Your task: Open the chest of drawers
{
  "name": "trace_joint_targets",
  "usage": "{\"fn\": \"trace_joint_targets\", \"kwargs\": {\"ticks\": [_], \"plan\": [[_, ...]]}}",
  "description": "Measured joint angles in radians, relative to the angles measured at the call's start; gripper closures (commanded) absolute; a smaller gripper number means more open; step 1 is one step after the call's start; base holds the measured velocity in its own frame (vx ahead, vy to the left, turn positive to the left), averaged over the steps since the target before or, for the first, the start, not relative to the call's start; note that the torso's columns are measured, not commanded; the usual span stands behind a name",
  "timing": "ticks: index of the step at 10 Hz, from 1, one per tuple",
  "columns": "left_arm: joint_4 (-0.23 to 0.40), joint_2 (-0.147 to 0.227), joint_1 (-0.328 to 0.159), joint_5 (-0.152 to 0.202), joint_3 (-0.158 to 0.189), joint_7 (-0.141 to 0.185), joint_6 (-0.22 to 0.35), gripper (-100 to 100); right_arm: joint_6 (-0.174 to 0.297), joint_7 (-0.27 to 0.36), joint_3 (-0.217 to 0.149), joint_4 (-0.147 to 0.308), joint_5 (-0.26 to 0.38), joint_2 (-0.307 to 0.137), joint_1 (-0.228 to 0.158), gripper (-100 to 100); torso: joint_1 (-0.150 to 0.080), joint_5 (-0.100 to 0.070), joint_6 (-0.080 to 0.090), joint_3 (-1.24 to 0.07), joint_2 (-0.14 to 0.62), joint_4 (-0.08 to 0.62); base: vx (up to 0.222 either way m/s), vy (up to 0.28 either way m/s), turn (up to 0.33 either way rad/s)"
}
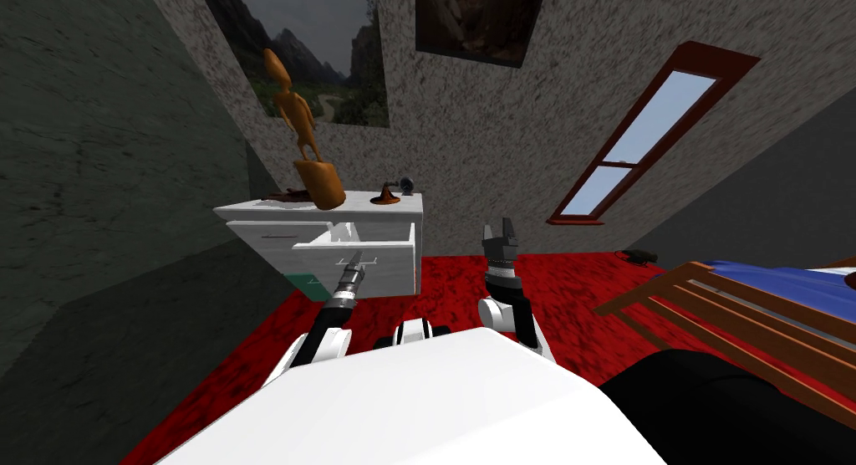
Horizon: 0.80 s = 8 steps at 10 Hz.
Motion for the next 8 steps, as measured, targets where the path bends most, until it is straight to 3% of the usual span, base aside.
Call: {"fn": "trace_joint_targets", "kwargs": {"ticks": [5, 6, 8], "plan": [[-0.132, 0.015, 0.041, 0.004, -0.007, 0.008, 0.093, -100, 0.0, 0.0, 0.0, 0.0, 0.0, 0.0, 0.0, 0, 0.0, -0.001, -0.001, 0.001, 0.003, 0.002, 0.015, -0.001, -0.003], [-0.134, 0.016, 0.043, 0.005, -0.007, 0.009, 0.097, 0, 0.0, 0.0, 0.0, 0.0, 0.0, 0.0, 0.0, 0, 0.0, 0.0, -0.001, 0.002, 0.003, 0.001, 0.0, 0.0, 0.0], [-0.133, 0.016, 0.043, 0.005, -0.007, 0.009, 0.097, 0, 0.0, 0.0, 0.0, 0.0, 0.0, 0.0, 0.0, 0, 0.0, 0.0, 0.0, 0.001, 0.002, 0.001, 0.0, 0.0, 0.0]]}}
